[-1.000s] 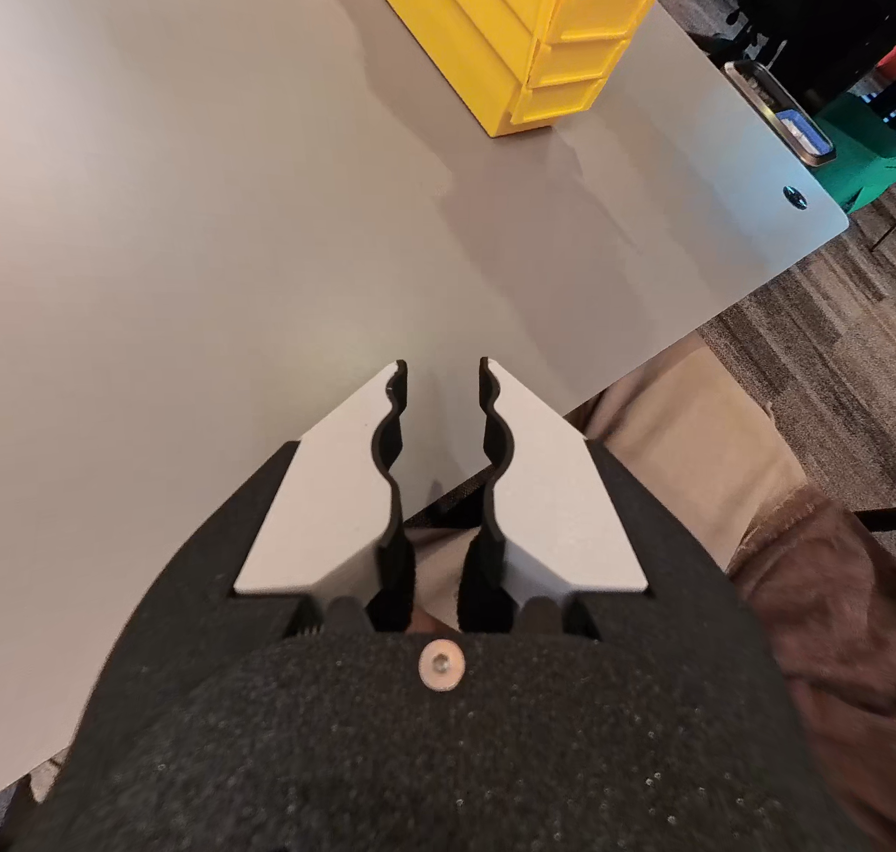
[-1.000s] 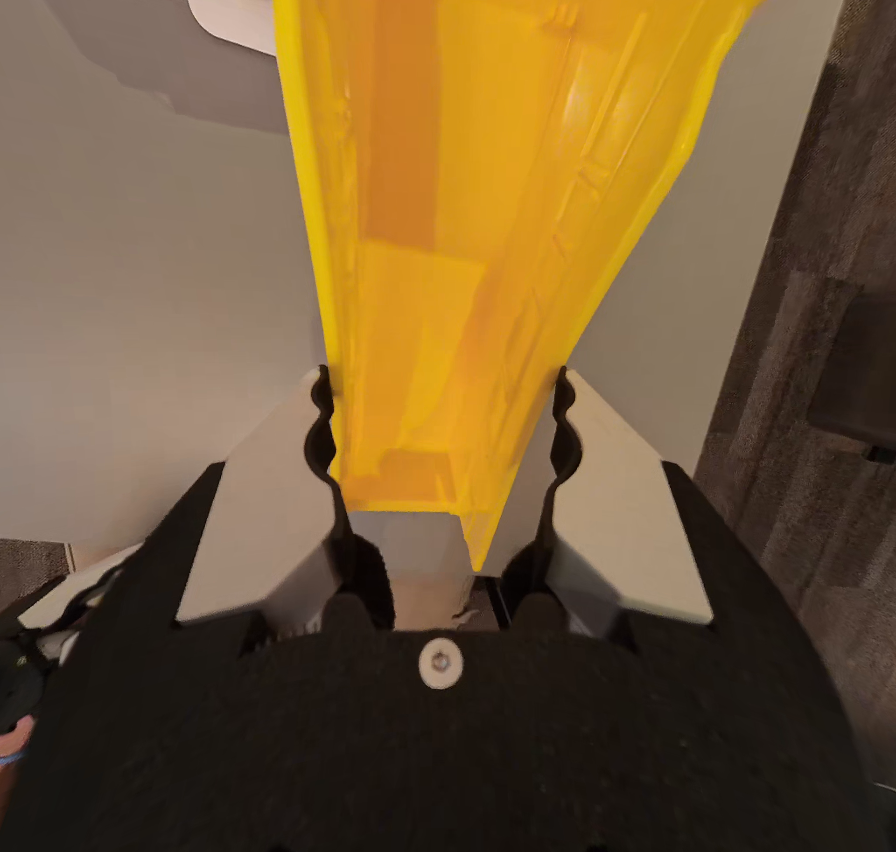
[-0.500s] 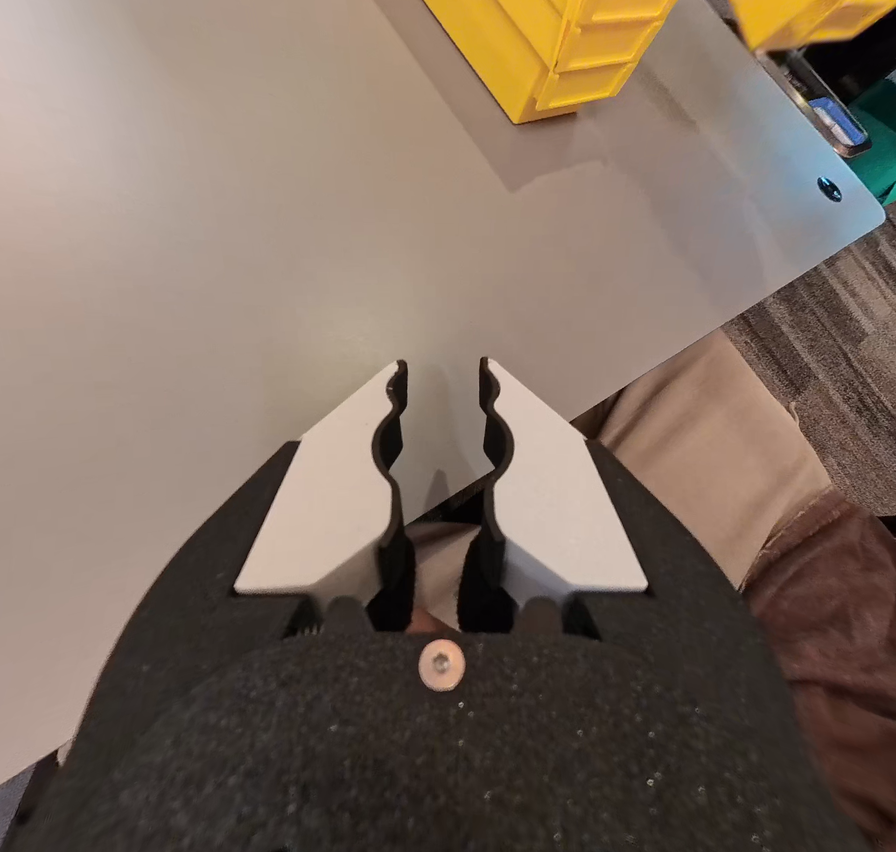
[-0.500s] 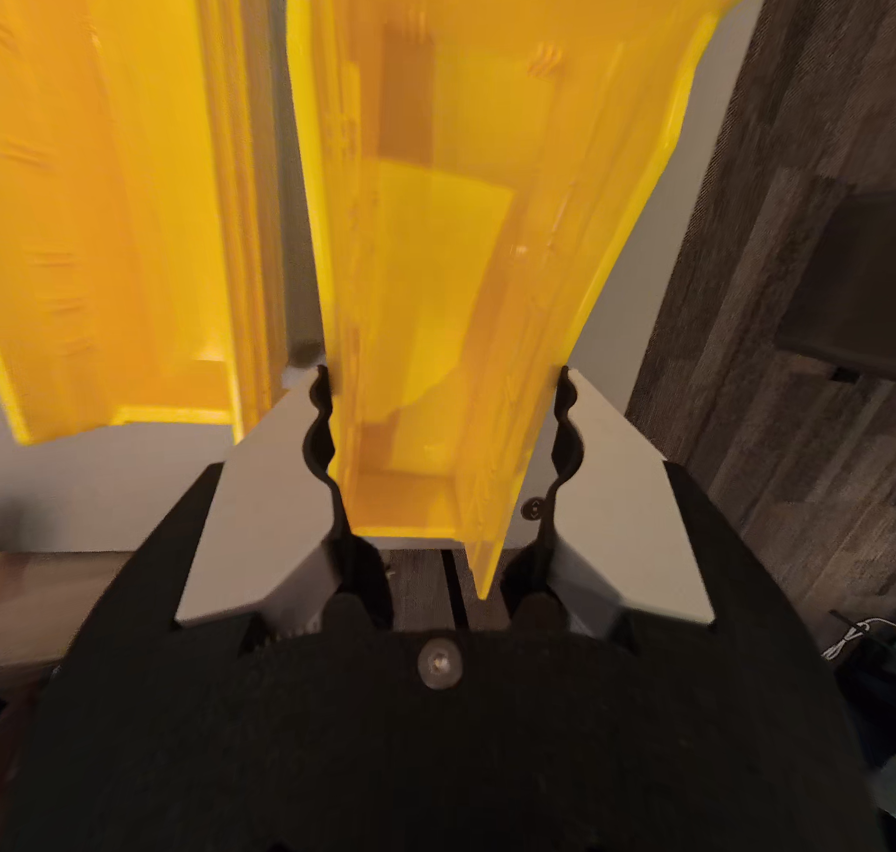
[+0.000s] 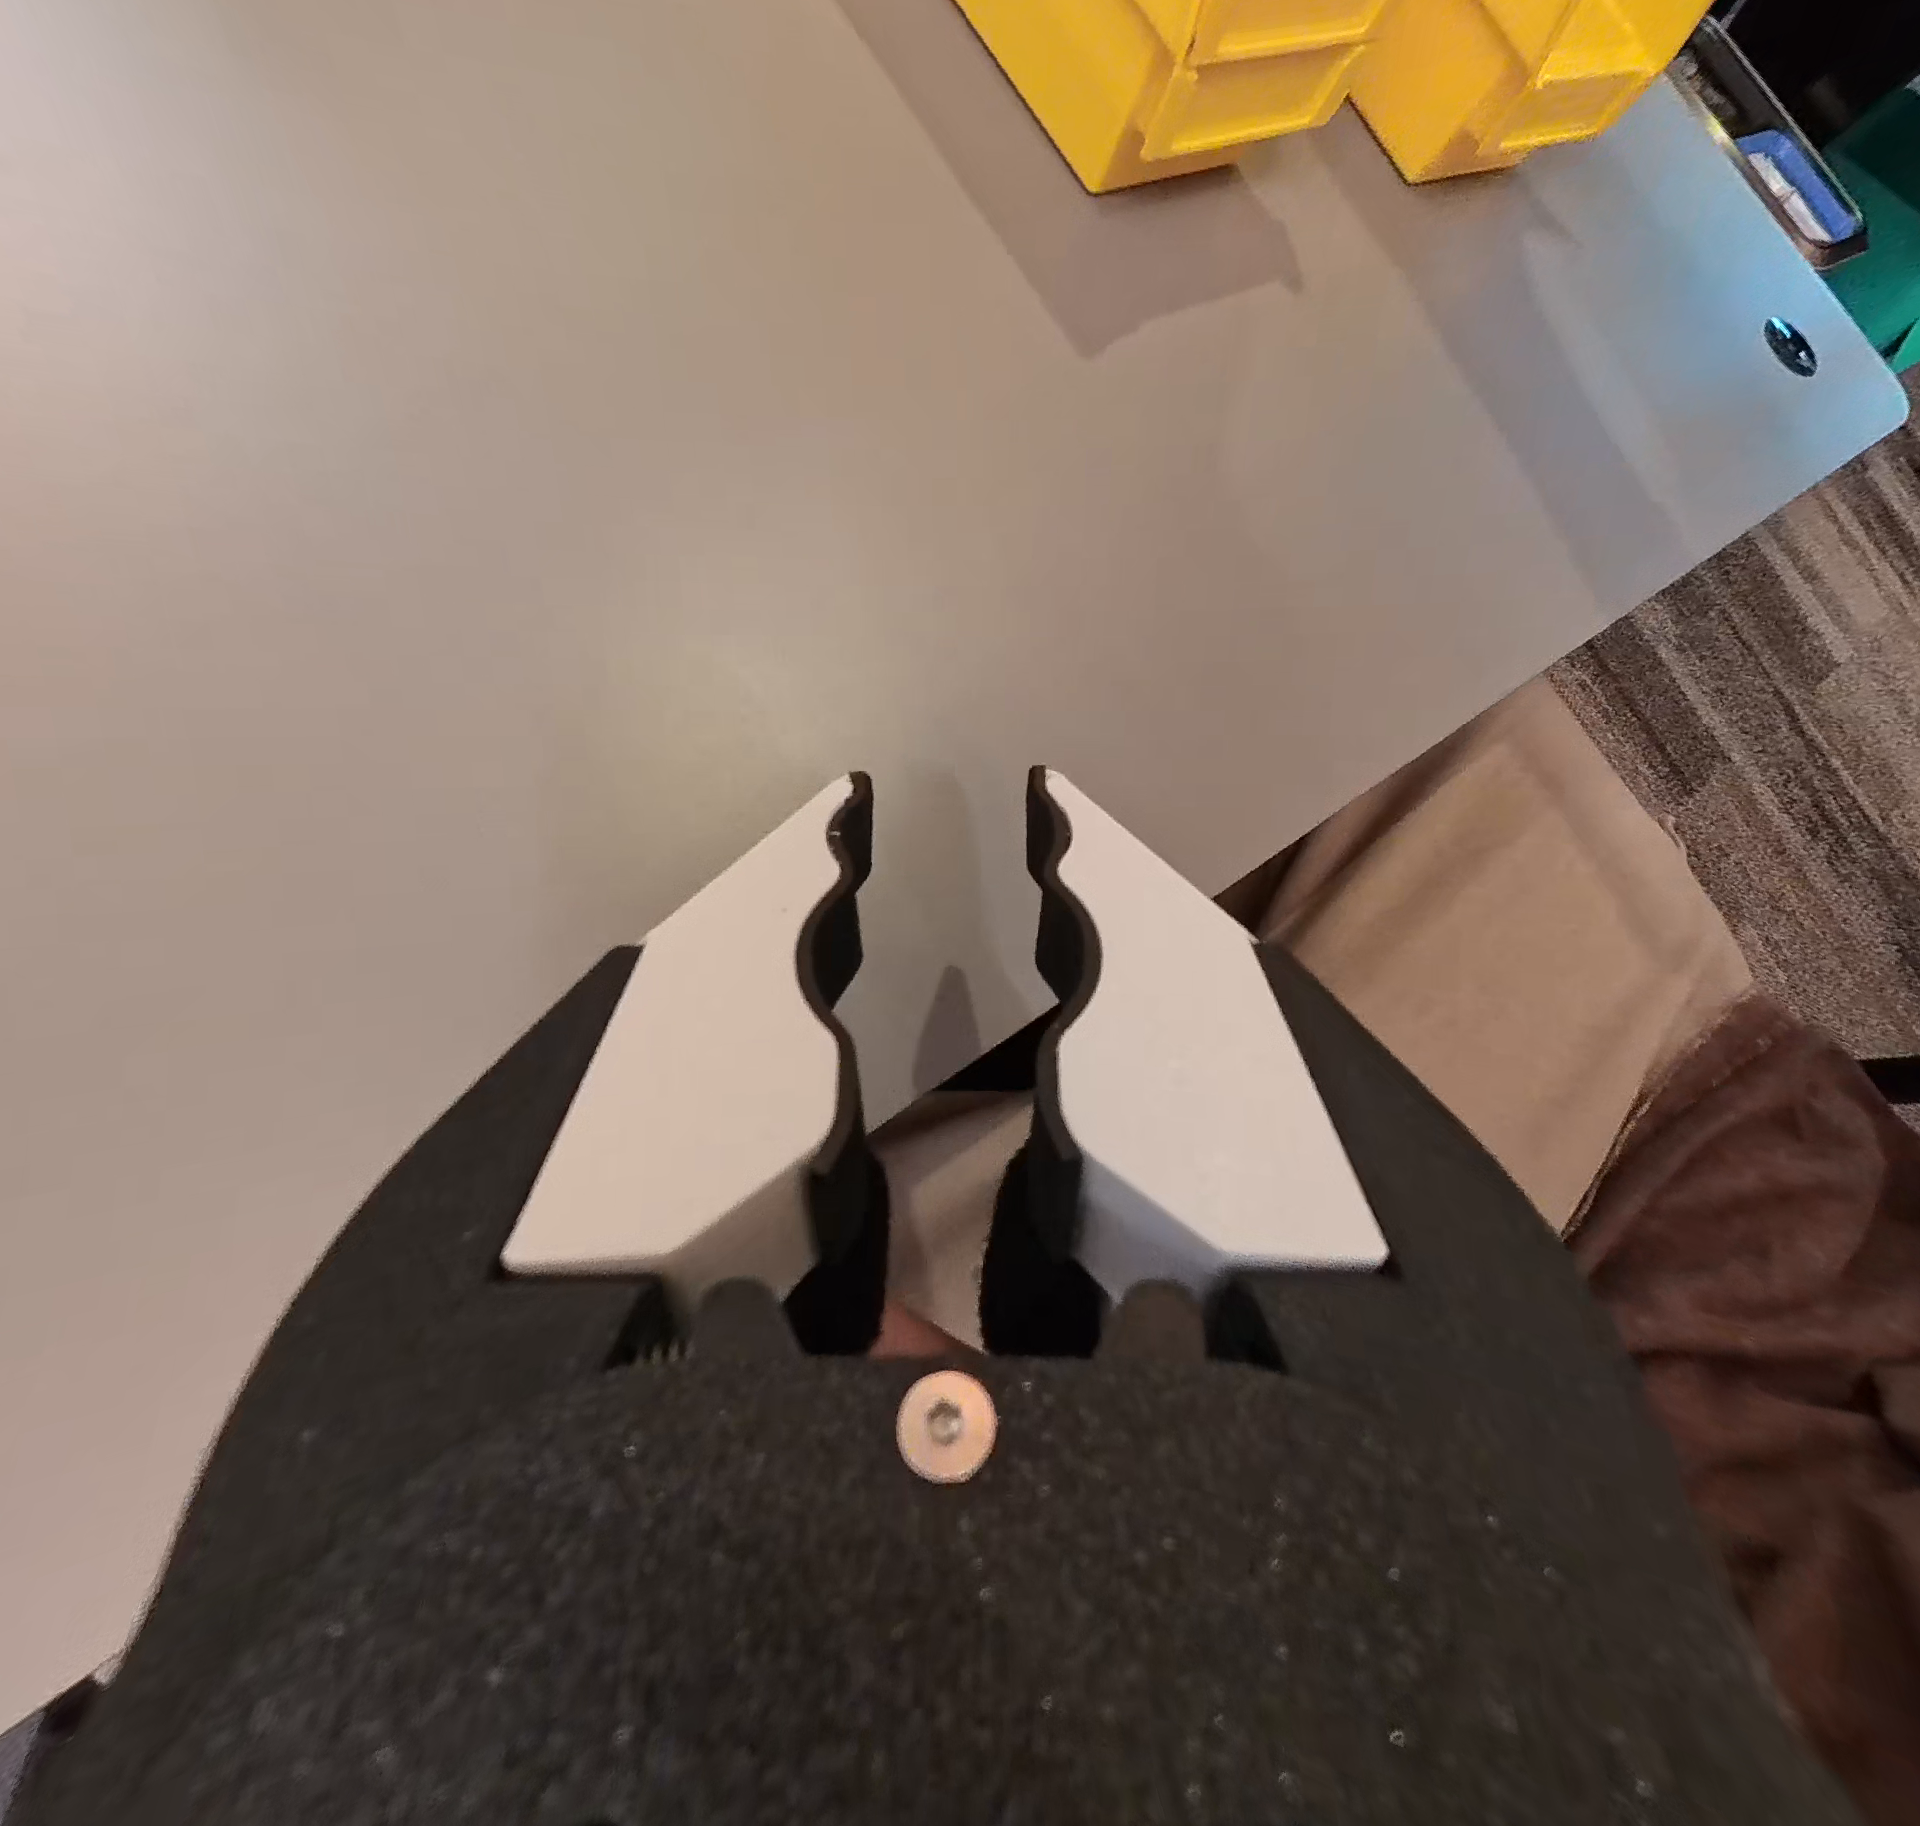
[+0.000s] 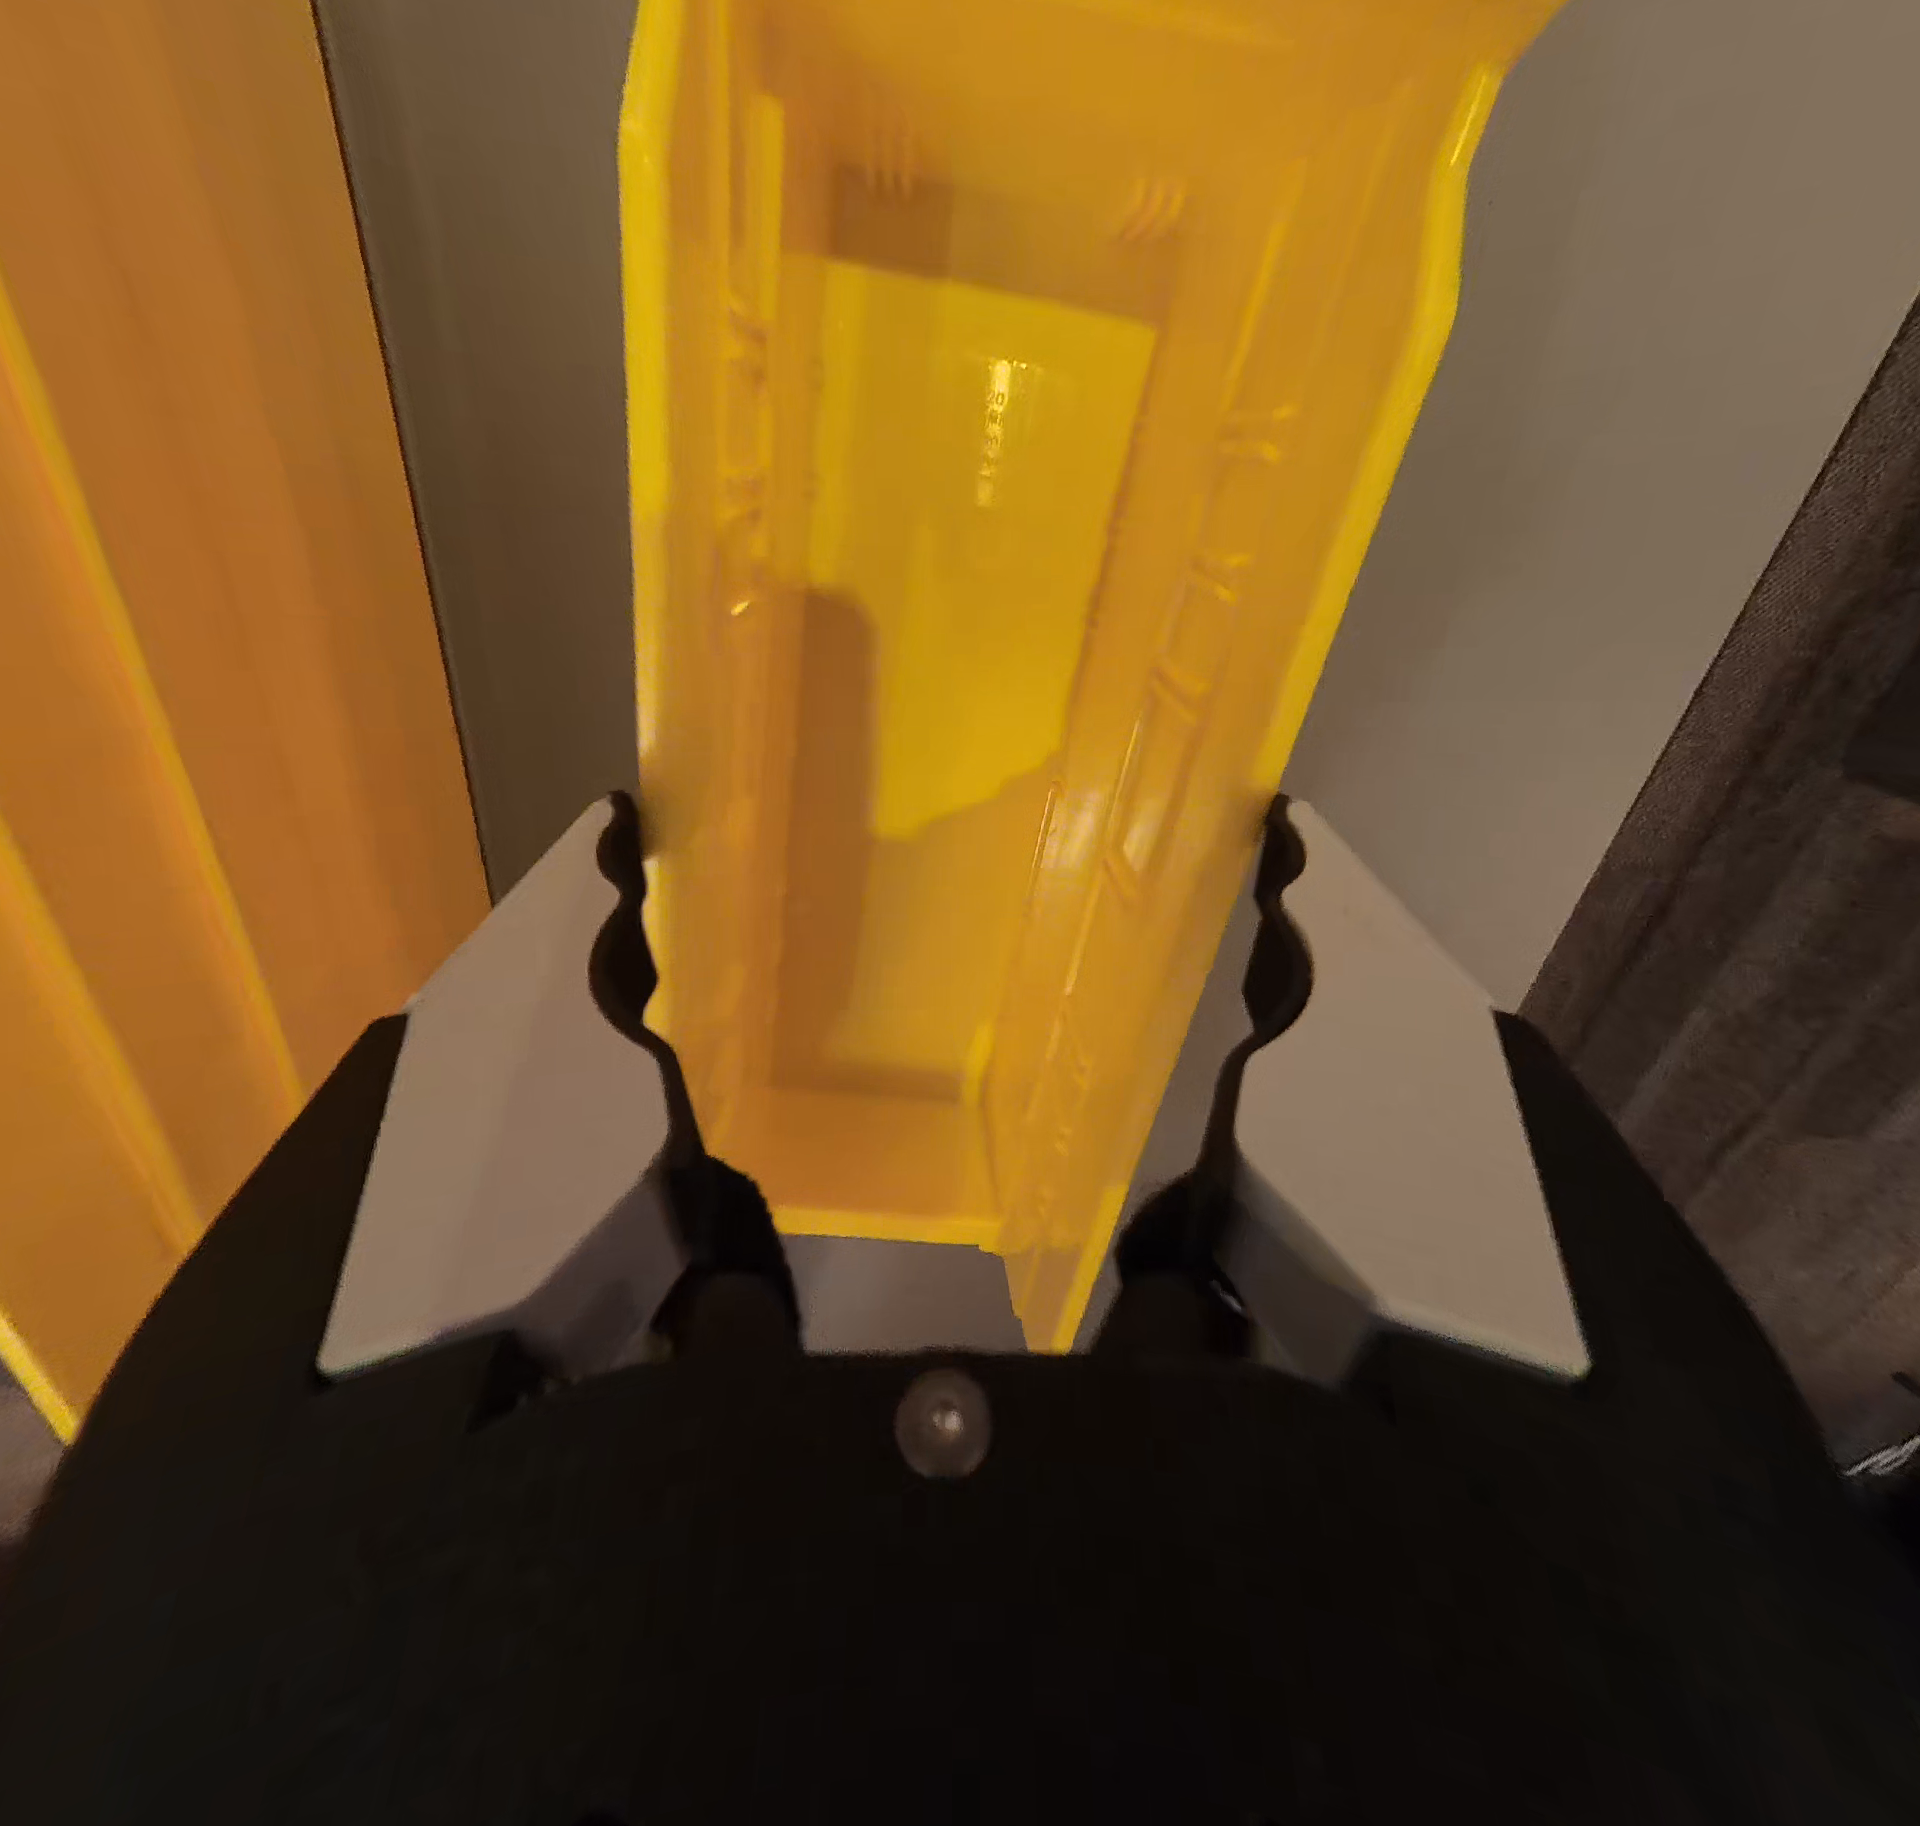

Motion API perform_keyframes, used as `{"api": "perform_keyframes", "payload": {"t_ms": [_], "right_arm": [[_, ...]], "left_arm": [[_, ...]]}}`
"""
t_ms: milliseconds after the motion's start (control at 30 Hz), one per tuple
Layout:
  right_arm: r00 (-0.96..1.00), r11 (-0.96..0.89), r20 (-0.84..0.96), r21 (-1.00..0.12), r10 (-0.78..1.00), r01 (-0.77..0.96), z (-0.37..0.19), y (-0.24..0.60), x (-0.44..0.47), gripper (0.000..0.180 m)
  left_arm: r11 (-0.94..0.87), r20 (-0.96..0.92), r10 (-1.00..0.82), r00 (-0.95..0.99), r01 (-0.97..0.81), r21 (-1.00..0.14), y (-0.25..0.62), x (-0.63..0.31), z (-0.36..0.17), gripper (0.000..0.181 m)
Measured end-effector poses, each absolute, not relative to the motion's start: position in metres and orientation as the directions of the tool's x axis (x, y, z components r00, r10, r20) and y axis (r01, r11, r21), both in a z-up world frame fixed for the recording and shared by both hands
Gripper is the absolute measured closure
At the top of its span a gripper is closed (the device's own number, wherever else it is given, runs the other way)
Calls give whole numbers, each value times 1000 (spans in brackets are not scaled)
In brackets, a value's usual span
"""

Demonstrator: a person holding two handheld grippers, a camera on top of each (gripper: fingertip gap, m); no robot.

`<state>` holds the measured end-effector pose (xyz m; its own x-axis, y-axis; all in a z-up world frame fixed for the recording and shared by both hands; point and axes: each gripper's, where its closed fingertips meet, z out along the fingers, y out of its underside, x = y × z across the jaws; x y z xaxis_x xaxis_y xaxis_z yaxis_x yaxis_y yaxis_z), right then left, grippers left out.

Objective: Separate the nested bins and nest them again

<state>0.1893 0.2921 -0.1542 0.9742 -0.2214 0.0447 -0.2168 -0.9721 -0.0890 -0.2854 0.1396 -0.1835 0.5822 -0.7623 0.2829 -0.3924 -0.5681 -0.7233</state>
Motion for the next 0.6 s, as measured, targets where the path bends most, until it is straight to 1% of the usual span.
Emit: {"api": "perform_keyframes", "payload": {"t_ms": [33, 67, 100, 133, 167, 233, 267, 300, 333, 367, 467, 500, 600], "right_arm": [[975, -972, 58, -112, -213, -206, -152, 294, 191, 52], [975, -970, 78, -141, -208, -196, -147, 298, 192, 47], [976, -965, 91, -193, -197, -177, -137, 304, 191, 47], [977, -947, 90, -280, -191, -159, -123, 312, 186, 49], [980, -909, 56, -388, -191, -155, -105, 321, 175, 55], [984, -791, -92, -585, -152, -177, -71, 323, 132, 64], [984, -733, -135, -657, -114, -175, -60, 313, 110, 67], [986, -686, -136, -709, -91, -162, -55, 299, 92, 70], [988, -630, -124, -761, -92, -154, -53, 282, 78, 76], [989, -563, -123, -813, -86, -150, -54, 267, 63, 85], [984, -363, -123, -917, -127, -162, -72, 231, 31, 121], [981, -326, -111, -932, -157, -158, -80, 227, 27, 131], [977, -423, -15, -900, -212, -105, -118, 230, 27, 134]], "left_arm": [[-571, 289, -762, 580, -389, -723, 139, -285, -183, 153], [-574, 297, -761, 577, -385, -722, 139, -285, -182, 153], [-577, 304, -760, 575, -380, -723, 138, -285, -182, 153], [-579, 310, -759, 573, -376, -724, 137, -286, -181, 154], [-579, 313, -759, 571, -373, -725, 137, -286, -180, 154], [-582, 319, -758, 569, -369, -725, 136, -287, -179, 154], [-585, 323, -756, 569, -367, -723, 135, -288, -179, 154], [-589, 328, -753, 570, -362, -723, 135, -290, -179, 154], [-592, 333, -750, 572, -356, -723, 135, -292, -178, 154], [-596, 339, -746, 574, -348, -723, 135, -294, -178, 154], [-613, 362, -734, 574, -330, -718, 134, -296, -177, 153], [-618, 371, -731, 572, -326, -716, 134, -296, -176, 153], [-622, 382, -732, 564, -324, -713, 132, -292, -175, 153]]}}
